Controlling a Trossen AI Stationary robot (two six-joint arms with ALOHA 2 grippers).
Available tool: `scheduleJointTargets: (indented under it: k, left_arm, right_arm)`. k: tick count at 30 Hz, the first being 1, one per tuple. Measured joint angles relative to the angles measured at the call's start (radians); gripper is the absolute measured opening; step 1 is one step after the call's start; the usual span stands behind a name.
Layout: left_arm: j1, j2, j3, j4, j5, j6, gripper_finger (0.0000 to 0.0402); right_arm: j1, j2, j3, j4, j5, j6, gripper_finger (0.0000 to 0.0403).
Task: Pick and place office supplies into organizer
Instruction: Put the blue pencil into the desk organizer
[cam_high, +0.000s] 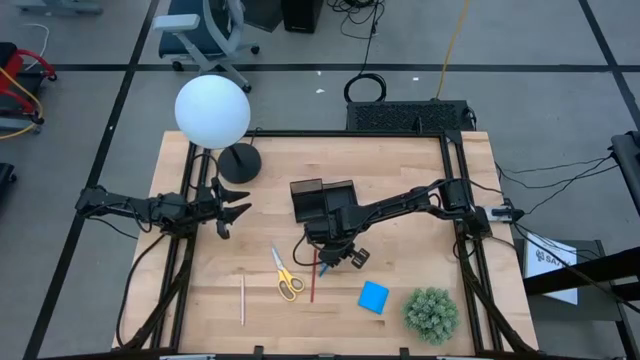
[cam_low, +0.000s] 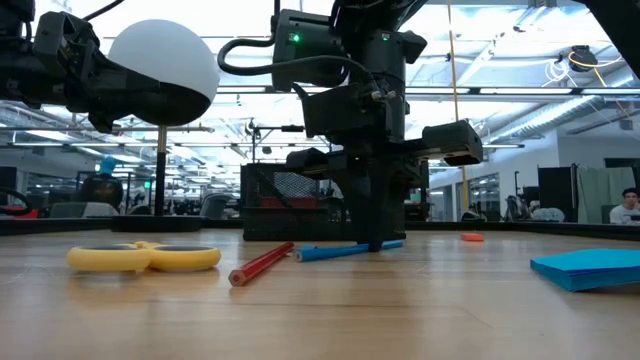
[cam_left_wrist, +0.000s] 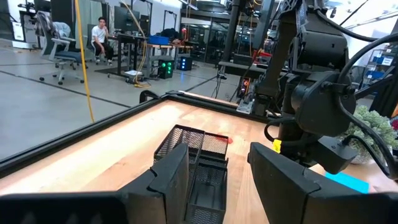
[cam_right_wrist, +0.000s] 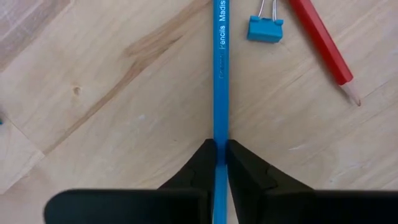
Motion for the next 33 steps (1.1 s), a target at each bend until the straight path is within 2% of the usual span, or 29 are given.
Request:
scheduleJointTargets:
  k: [33]
  left_arm:
    - [0.000, 0.000, 0.000, 0.000, -0.001, 0.000, 0.0170]
  right_arm:
    - [0.000, -0.004, 0.024, 0.016, 0.005, 0.012, 0.0017]
